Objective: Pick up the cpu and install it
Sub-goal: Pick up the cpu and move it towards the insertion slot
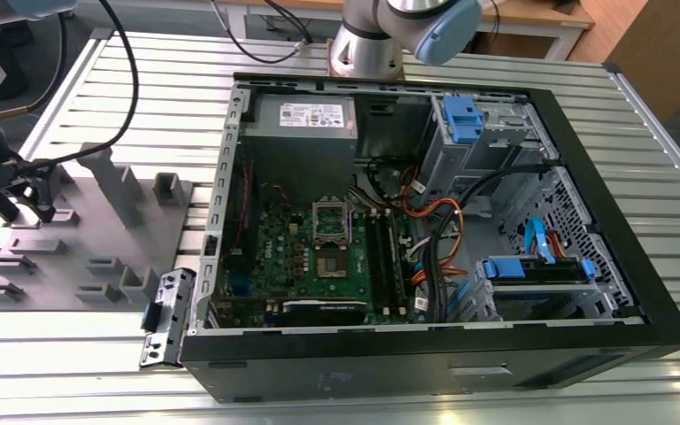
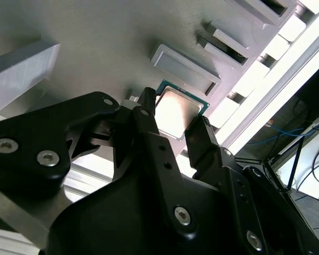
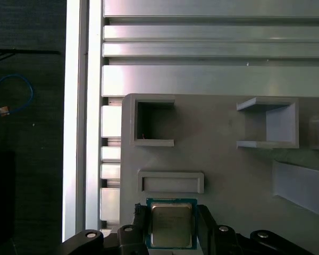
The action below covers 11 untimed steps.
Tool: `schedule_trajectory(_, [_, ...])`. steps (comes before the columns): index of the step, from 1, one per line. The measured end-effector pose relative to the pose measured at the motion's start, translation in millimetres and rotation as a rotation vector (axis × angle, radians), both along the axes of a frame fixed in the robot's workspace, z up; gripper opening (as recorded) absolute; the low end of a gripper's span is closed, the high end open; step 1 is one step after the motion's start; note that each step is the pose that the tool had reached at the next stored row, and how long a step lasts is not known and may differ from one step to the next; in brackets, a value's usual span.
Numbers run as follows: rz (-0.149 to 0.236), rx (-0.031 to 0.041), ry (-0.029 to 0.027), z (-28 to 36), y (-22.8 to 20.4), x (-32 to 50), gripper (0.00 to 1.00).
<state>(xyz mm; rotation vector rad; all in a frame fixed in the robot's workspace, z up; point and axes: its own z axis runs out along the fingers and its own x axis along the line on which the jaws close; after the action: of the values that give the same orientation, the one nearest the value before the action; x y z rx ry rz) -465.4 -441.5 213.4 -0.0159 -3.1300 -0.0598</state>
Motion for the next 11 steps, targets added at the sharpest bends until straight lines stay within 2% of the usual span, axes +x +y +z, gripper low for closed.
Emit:
schedule_trajectory(5, [0.000, -0.0001, 0.0001, 0.4, 0.0, 0.0, 0.47])
schedule_trajectory(11, [0.000, -0.0001, 0.0004, 6.6, 0.0, 0.0, 0.47])
